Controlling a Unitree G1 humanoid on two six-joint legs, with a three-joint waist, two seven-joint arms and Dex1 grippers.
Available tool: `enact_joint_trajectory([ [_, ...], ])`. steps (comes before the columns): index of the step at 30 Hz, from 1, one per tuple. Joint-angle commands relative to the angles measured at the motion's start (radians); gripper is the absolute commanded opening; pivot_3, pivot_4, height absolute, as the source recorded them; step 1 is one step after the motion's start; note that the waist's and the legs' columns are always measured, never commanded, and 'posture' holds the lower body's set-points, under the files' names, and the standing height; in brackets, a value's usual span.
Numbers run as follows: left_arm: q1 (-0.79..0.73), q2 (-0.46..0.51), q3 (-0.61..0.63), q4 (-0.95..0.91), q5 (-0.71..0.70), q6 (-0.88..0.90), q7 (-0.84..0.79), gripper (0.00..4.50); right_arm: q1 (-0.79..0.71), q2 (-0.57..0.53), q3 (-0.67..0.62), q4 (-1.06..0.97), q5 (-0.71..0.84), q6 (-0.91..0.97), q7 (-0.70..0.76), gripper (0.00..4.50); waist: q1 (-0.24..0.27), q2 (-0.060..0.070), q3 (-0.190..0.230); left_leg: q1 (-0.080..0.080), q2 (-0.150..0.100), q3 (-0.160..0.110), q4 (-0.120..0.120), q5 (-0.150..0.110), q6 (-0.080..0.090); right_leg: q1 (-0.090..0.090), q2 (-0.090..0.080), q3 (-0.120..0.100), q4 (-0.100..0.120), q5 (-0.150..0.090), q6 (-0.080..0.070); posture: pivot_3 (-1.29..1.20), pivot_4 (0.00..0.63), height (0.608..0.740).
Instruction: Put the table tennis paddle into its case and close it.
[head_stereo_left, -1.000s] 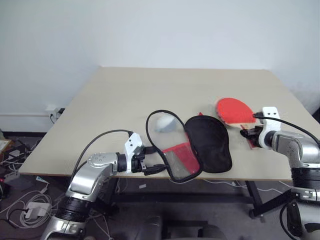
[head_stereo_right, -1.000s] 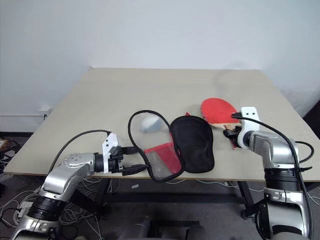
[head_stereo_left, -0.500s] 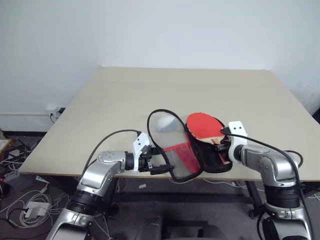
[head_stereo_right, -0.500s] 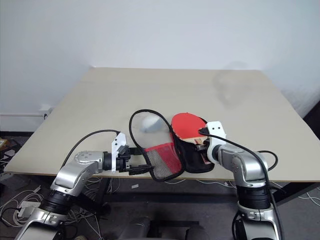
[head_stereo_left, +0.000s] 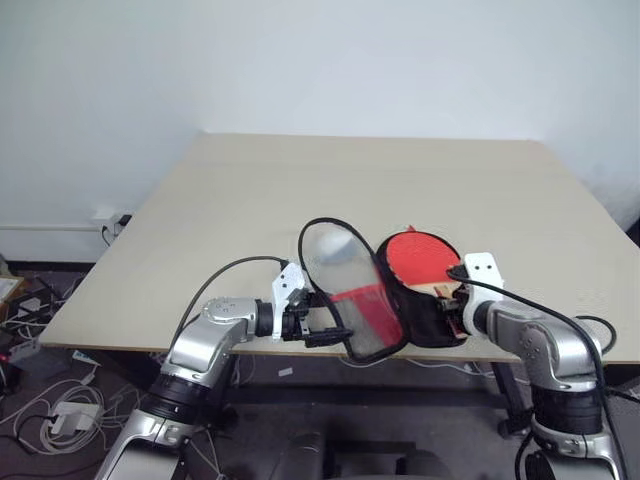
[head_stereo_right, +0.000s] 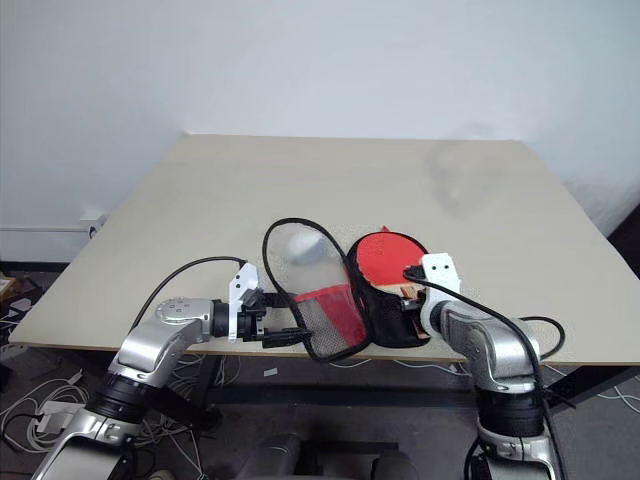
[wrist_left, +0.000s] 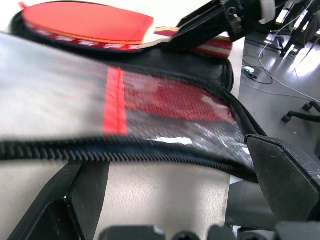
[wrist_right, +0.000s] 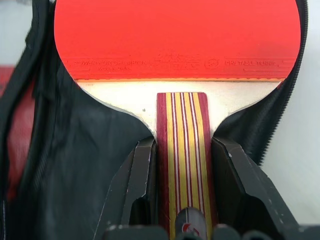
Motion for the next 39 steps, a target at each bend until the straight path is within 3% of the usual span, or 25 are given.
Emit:
enact_joint_trajectory([
  [1,-0.03,-0.003,0.011,-0.006,-0.002,-0.014,-0.005,4.5,-0.027,0.012,0.028,-0.053,-0.003,-0.029,-0.004,1.2,-0.001,0.0,0.0,0.0,0.0,0.0,0.0,0.0,0.0,0.0,0.0,0.0,0.0,0.0,0.0,0.0,0.0,0.715],
  [6,-0.031,-0.005,0.012,-0.007,-0.003,-0.015,-0.007,4.5,-0.052,0.054,0.065,0.004,-0.035,-0.062,-0.034,1.2,-0.001,0.0,0.0,0.0,0.0,0.0,-0.001,0.0,0.0,0.0,0.0,0.0,0.0,0.0,0.0,0.0,0.0,0.715],
  [15,-0.02,0.003,0.018,-0.022,-0.007,-0.009,-0.005,4.5,-0.077,0.039,0.092,0.018,-0.026,-0.108,0.01,4.2,0.0,0.0,0.0,0.0,0.0,0.0,0.0,0.001,-0.001,0.0,0.0,0.0,0.0,0.0,0.0,0.0,0.0,0.715],
  [20,-0.027,0.001,0.025,-0.02,-0.014,-0.01,-0.007,4.5,-0.096,0.013,-0.001,-0.117,0.092,-0.194,0.15,4.2,0.0,0.0,0.0,0.0,0.0,0.0,0.0,0.0,0.0,0.0,0.0,0.0,0.0,0.0,0.0,0.0,0.0,0.715],
  [24,-0.048,-0.006,0.028,-0.008,-0.016,-0.01,-0.007,4.5,-0.159,0.021,-0.181,-0.189,0.259,-0.229,0.227,4.2,0.001,-0.001,0.0,0.0,0.0,-0.001,0.0,-0.002,0.004,0.0,0.0,0.0,0.0,0.0,0.0,0.0,0.0,0.715],
  [31,-0.137,-0.062,0.035,0.045,-0.059,-0.004,-0.039,4.5,-0.247,0.083,-0.37,-0.111,0.399,-0.3,0.153,4.2,0.004,-0.002,0.0,0.0,0.0,-0.001,0.0,-0.002,0.003,0.001,0.0,-0.001,0.0,0.0,0.0,0.0,0.0,0.715],
  [35,-0.24,-0.16,0.013,0.135,-0.045,-0.01,-0.023,4.5,-0.304,0.118,-0.487,-0.082,0.53,-0.343,0.085,4.2,0.007,-0.002,0.0,0.0,0.0,-0.001,0.001,0.0,0.0,0.001,0.0,-0.002,0.0,0.0,0.0,0.0,0.0,0.715],
  [39,-0.355,-0.279,-0.005,0.32,0.02,-0.096,0.021,4.5,-0.303,0.101,-0.474,-0.095,0.595,-0.368,0.069,4.2,0.008,-0.002,0.0,0.0,0.0,-0.001,0.001,-0.002,0.004,0.002,0.0,-0.001,0.0,0.0,0.0,0.0,0.0,0.715],
])
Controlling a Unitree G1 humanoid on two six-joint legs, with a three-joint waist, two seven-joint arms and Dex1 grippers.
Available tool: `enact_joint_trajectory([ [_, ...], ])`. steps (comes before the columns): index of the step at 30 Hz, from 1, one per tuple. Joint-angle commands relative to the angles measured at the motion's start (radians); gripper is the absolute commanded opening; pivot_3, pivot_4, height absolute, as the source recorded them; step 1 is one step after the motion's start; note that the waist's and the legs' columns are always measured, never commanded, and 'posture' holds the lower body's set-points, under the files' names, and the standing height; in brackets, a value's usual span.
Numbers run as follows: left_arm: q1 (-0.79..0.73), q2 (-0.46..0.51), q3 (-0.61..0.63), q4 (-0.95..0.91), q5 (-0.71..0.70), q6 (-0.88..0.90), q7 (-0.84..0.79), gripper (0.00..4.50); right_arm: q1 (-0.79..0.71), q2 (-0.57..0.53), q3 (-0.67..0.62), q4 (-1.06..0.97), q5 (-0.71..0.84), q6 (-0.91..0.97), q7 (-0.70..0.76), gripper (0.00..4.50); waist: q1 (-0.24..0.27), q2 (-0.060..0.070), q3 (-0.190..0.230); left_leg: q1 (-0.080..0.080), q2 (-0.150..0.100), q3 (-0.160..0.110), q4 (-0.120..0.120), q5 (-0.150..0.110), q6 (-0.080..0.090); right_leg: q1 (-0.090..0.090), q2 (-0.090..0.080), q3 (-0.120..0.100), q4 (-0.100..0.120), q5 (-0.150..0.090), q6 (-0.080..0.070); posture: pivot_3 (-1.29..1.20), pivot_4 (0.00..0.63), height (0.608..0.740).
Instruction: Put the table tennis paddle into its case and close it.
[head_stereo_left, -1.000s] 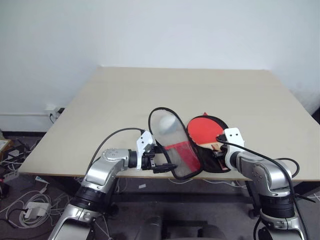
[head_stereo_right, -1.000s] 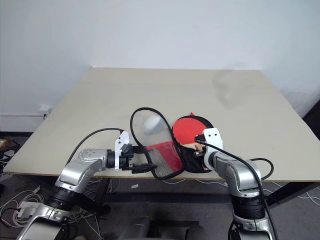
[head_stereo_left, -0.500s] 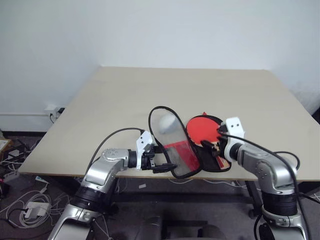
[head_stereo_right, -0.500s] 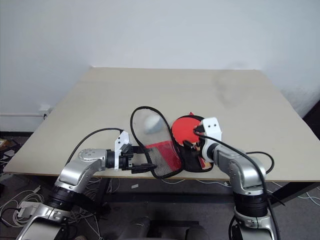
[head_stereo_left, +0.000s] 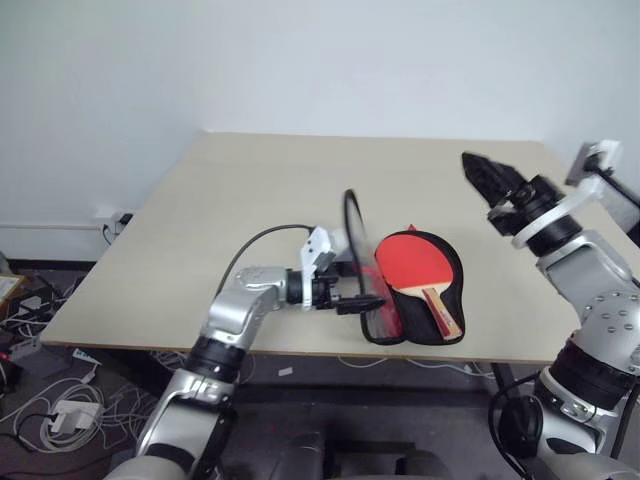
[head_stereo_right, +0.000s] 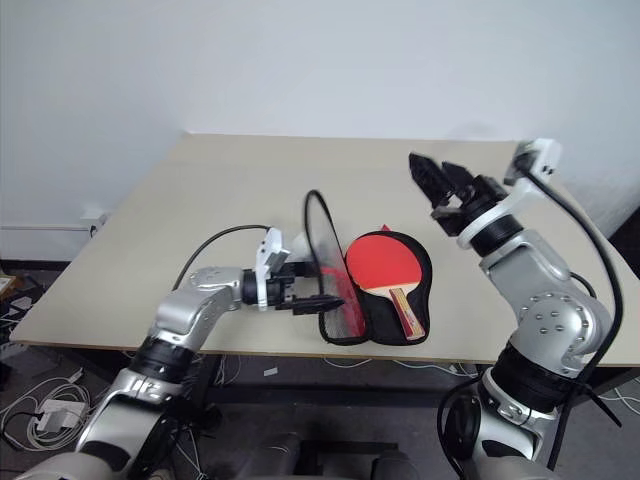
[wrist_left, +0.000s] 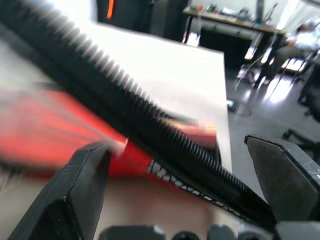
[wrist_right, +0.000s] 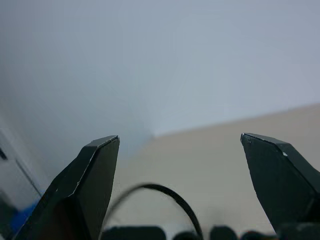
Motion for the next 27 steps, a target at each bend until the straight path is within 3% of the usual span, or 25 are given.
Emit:
enact_joint_trajectory([
  [1,-0.127,-0.109,-0.012,0.186,0.058,-0.102,0.055,4.5,-0.016,-0.016,0.016,-0.031,0.064,-0.05,-0.015,4.2,0.003,0.0,0.0,0.0,0.0,0.0,0.0,0.0,0.001,0.0,0.0,0.0,0.0,0.0,0.0,0.0,0.0,0.715],
  [4,-0.172,-0.179,-0.021,0.289,0.09,-0.157,0.064,4.5,-0.014,-0.021,0.037,-0.016,0.07,-0.077,-0.041,4.2,0.002,0.0,0.0,0.0,0.0,0.0,0.002,0.0,0.002,0.001,0.0,0.0,0.0,0.0,0.0,0.0,0.0,0.715],
  [8,-0.183,-0.258,0.013,0.313,0.048,-0.079,0.079,4.5,0.006,-0.025,0.079,0.045,0.013,-0.12,-0.089,4.2,0.001,0.0,0.0,-0.001,0.0,0.0,0.002,-0.001,0.003,0.0,0.0,0.001,0.0,0.0,0.0,0.0,0.0,0.715],
  [18,-0.04,-0.233,-0.022,-0.003,-0.095,0.18,-0.033,4.5,0.029,-0.034,0.142,0.134,-0.05,-0.2,-0.142,4.2,0.001,0.0,0.0,-0.001,0.0,-0.005,0.002,-0.001,0.004,0.0,-0.001,0.002,0.0,0.0,0.0,0.0,0.0,0.715],
  [27,-0.044,-0.258,-0.001,0.013,-0.088,0.189,0.056,4.5,0.022,-0.038,0.144,0.172,-0.066,-0.252,-0.177,4.2,0.001,0.0,0.0,-0.001,0.0,-0.005,0.003,-0.001,0.004,0.0,-0.001,0.002,0.0,0.0,0.0,0.0,0.0,0.715],
])
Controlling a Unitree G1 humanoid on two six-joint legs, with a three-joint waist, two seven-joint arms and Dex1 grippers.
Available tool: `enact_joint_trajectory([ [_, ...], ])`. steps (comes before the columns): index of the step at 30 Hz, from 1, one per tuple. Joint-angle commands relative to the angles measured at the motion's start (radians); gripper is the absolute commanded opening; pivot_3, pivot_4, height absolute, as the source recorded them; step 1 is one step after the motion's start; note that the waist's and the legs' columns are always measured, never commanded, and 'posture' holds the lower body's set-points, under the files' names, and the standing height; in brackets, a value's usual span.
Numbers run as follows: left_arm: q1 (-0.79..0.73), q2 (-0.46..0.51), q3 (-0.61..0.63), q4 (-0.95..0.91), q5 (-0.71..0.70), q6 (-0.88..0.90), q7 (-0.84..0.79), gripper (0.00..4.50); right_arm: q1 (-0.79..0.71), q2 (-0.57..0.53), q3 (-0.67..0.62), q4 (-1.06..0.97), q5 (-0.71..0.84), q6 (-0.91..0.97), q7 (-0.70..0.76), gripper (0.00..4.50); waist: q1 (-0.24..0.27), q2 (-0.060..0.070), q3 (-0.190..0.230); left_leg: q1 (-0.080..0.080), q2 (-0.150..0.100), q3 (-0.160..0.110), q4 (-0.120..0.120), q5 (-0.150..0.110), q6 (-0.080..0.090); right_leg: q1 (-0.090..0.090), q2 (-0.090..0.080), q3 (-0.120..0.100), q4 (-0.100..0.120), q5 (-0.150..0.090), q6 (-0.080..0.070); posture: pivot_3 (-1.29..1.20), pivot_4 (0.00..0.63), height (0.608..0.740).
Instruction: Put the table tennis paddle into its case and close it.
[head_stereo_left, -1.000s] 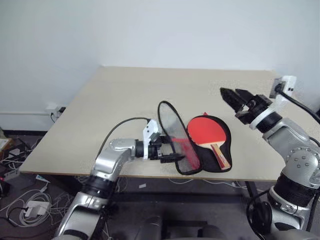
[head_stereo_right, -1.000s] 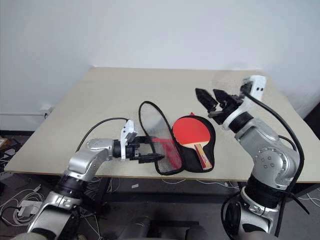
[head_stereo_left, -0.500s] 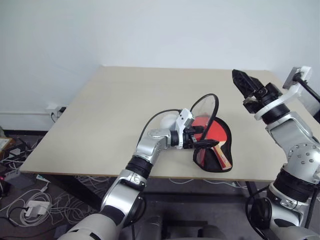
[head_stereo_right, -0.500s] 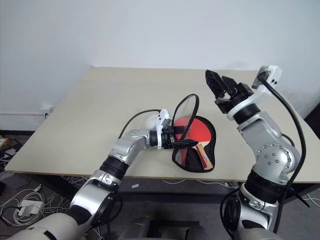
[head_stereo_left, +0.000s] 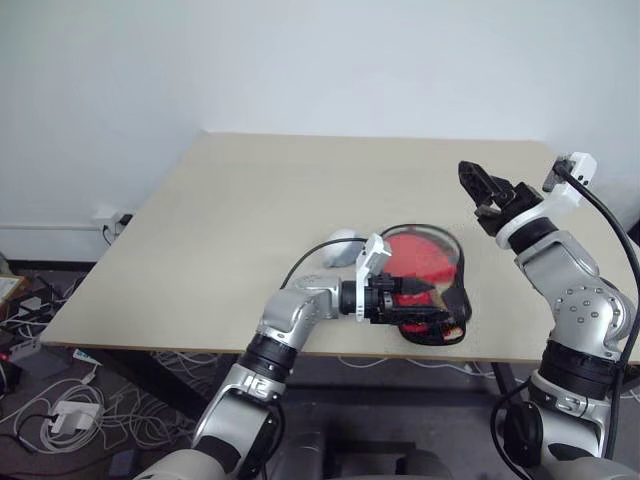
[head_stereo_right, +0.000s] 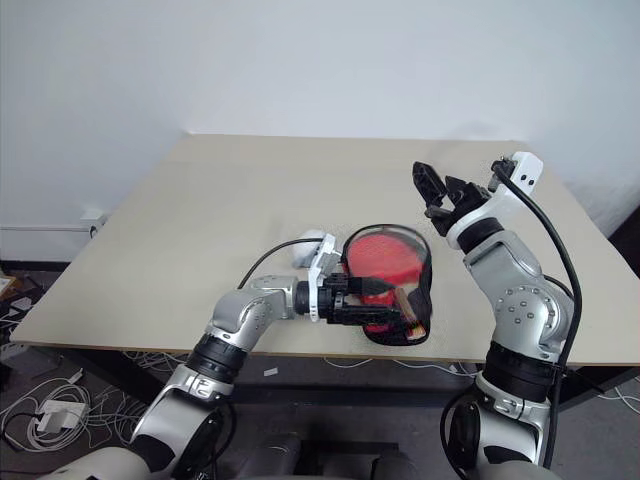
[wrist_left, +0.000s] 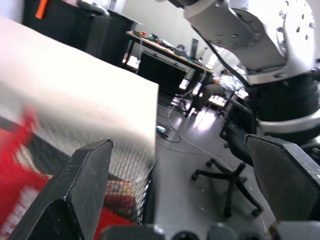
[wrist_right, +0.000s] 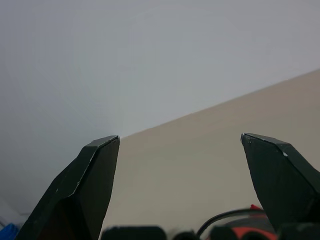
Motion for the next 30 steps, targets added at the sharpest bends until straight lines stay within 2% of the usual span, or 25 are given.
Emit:
enact_joint_trajectory([
  [1,-0.033,-0.018,0.038,-0.009,-0.014,-0.003,0.049,4.5,-0.019,-0.016,-0.005,-0.013,-0.004,-0.042,-0.009,4.2,0.0,0.0,0.0,0.0,0.0,0.0,0.0,0.0,0.0,0.0,0.0,0.0,0.0,0.0,0.0,0.0,0.0,0.715],
  [8,-0.001,0.007,0.117,-0.092,0.0,0.101,0.267,4.5,-0.007,0.002,0.043,0.013,-0.057,-0.092,-0.034,4.2,-0.007,0.0,0.0,0.0,0.0,-0.001,0.0,0.0,0.0,0.0,0.0,0.0,0.0,0.0,0.0,0.0,0.0,0.715],
  [16,0.047,0.076,0.153,-0.18,-0.013,0.384,0.456,4.5,0.025,0.026,0.1,0.001,-0.091,-0.108,-0.044,4.2,-0.006,0.0,0.0,0.0,0.0,-0.001,0.0,0.002,-0.003,0.0,0.0,0.0,0.0,0.0,0.0,0.0,0.0,0.715],
  [21,-0.016,0.02,0.255,-0.048,-0.029,0.474,0.575,4.5,0.031,0.031,0.107,0.015,-0.105,-0.115,-0.044,4.2,-0.004,0.0,0.0,0.0,0.0,-0.001,0.0,0.003,-0.005,-0.001,0.0,0.0,0.0,0.0,0.0,0.0,0.0,0.715],
  [30,-0.166,-0.133,0.346,0.292,-0.023,0.399,0.628,4.5,0.031,0.035,0.117,0.031,-0.124,-0.117,-0.048,4.2,0.002,-0.001,0.0,0.0,-0.001,-0.001,0.0,0.003,-0.005,0.001,0.0,-0.001,0.0,0.0,0.0,0.0,0.0,0.715],
])
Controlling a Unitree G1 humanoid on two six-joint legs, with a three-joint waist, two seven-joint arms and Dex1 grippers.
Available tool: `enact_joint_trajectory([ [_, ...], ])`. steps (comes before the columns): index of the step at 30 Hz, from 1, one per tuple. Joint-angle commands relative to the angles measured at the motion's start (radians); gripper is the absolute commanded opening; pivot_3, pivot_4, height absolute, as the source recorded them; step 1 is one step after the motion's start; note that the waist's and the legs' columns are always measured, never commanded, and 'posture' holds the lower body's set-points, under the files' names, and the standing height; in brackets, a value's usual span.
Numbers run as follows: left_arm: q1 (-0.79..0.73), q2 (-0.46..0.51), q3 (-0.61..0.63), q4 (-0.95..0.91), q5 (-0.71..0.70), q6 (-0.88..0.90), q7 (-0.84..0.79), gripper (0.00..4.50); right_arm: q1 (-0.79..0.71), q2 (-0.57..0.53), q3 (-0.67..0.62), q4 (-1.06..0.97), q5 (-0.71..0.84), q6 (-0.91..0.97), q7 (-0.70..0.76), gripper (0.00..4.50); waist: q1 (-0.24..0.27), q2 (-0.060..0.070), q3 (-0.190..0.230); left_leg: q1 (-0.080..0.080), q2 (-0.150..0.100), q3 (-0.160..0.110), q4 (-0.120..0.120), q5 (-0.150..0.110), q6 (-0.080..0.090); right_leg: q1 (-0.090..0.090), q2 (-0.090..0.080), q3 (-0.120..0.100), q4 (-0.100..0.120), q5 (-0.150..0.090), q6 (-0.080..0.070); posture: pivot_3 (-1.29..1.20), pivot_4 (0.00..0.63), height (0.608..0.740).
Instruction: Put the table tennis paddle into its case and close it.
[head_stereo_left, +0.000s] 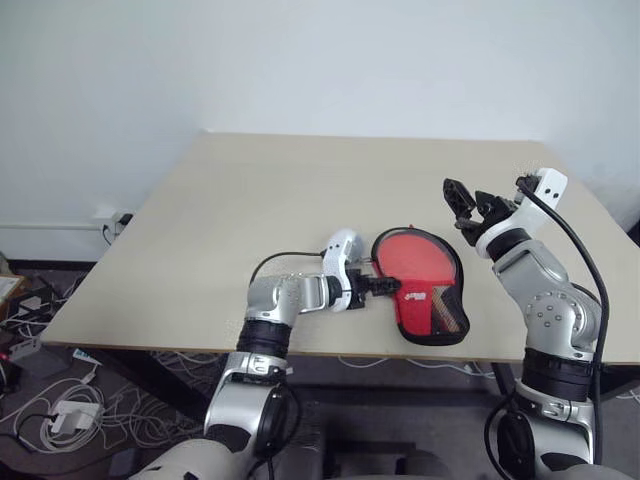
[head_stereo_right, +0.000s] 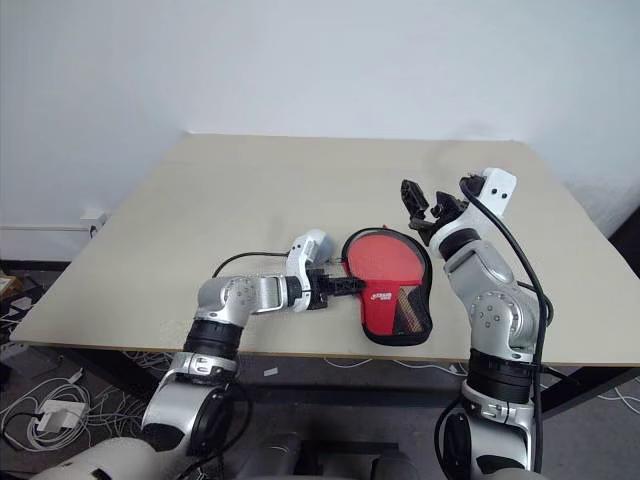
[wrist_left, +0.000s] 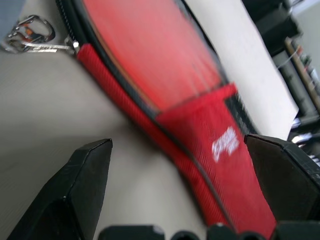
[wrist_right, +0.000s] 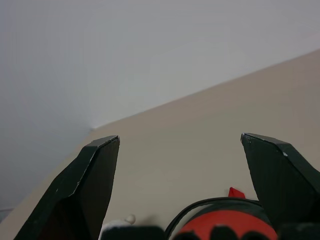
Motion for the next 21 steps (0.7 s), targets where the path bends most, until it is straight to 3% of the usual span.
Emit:
enact_joint_trajectory([
  [1,-0.045,-0.051,0.004,0.095,-0.013,-0.024,-0.006,4.5,-0.012,-0.003,0.002,-0.014,-0.013,-0.021,-0.006,4.2,0.0,0.0,0.0,0.0,0.0,0.0,0.0,0.0,0.0,0.0,0.0,0.0,0.0,0.0,0.0,0.0,0.0,0.715],
  [7,-0.059,-0.104,-0.025,0.174,0.006,-0.035,-0.019,4.5,-0.018,-0.005,0.001,-0.009,-0.026,-0.025,-0.006,4.2,0.007,0.0,0.0,0.0,-0.001,0.0,0.0,0.0,0.001,0.0,-0.001,0.0,0.0,0.0,0.0,0.0,0.0,0.715],
  [13,-0.068,-0.136,0.023,0.187,-0.03,0.006,-0.002,4.5,-0.012,-0.028,0.007,0.008,-0.05,0.015,-0.009,4.2,0.016,0.0,0.0,0.0,-0.002,-0.001,0.001,-0.001,0.002,0.001,-0.002,-0.001,-0.001,0.0,0.0,0.0,0.0,0.715],
  [16,-0.068,-0.14,0.031,0.172,-0.045,0.015,0.002,3.94,0.003,-0.099,0.031,0.004,-0.043,0.102,0.038,4.26,0.018,0.0,0.0,0.0,-0.002,-0.001,0.001,-0.001,0.002,0.001,-0.002,-0.001,-0.001,0.0,0.0,0.0,0.0,0.715],
  [21,-0.073,-0.14,0.037,0.163,-0.057,0.033,0.017,2.16,0.05,-0.279,0.095,-0.027,-0.058,0.197,0.164,4.26,0.017,-0.001,0.001,-0.001,-0.001,-0.001,0.001,-0.004,0.006,0.0,-0.002,0.0,0.0,0.0,0.0,0.0,0.0,0.715],
])
